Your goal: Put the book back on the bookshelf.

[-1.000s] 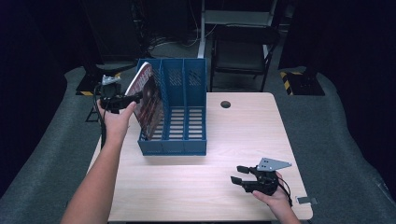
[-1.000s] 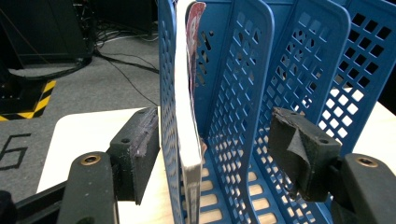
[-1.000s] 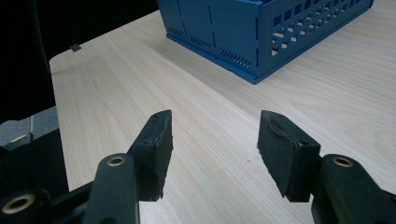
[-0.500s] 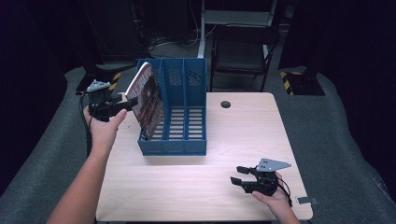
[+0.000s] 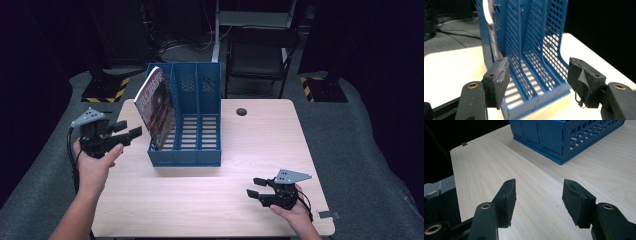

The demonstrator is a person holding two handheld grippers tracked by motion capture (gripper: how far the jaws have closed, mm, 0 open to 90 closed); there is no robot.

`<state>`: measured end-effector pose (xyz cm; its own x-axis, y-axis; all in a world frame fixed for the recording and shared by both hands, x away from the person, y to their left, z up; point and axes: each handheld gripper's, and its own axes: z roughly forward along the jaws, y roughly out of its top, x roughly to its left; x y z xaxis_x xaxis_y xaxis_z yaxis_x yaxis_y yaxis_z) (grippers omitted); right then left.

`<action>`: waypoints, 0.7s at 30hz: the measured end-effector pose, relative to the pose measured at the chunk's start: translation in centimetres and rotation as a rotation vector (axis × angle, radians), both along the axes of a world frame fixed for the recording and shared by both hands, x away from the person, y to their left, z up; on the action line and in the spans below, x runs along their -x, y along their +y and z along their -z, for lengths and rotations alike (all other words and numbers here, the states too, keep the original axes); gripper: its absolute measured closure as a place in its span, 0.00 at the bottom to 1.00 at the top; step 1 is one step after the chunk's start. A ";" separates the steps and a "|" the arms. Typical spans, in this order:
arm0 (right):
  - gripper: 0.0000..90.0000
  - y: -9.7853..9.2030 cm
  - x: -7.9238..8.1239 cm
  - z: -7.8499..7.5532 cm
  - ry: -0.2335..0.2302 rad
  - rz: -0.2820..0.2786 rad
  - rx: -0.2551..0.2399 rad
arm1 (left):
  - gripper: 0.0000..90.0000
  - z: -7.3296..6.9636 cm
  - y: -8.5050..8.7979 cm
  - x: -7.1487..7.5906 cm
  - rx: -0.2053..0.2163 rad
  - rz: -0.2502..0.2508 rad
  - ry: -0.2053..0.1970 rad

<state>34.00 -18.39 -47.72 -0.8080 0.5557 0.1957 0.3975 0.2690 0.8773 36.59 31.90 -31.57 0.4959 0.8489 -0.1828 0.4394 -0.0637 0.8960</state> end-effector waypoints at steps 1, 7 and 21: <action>0.49 0.0 0.0 0.0 0.001 0.000 -0.001 | 0.38 0.9 -0.3 0.8 -0.012 0.027 0.006; 0.49 0.2 0.0 -0.1 -0.007 -0.004 0.000 | 0.38 3.5 -0.9 2.5 -0.014 0.101 0.010; 0.49 0.3 -0.1 -0.1 -0.011 -0.005 0.011 | 0.38 11.2 -4.4 4.3 -0.103 0.247 0.041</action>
<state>34.11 -18.07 -47.60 -0.8131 0.5534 0.1807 0.3861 0.2803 0.8788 32.24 27.51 -42.74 0.6841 0.7185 -0.1258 0.4348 -0.2632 0.8612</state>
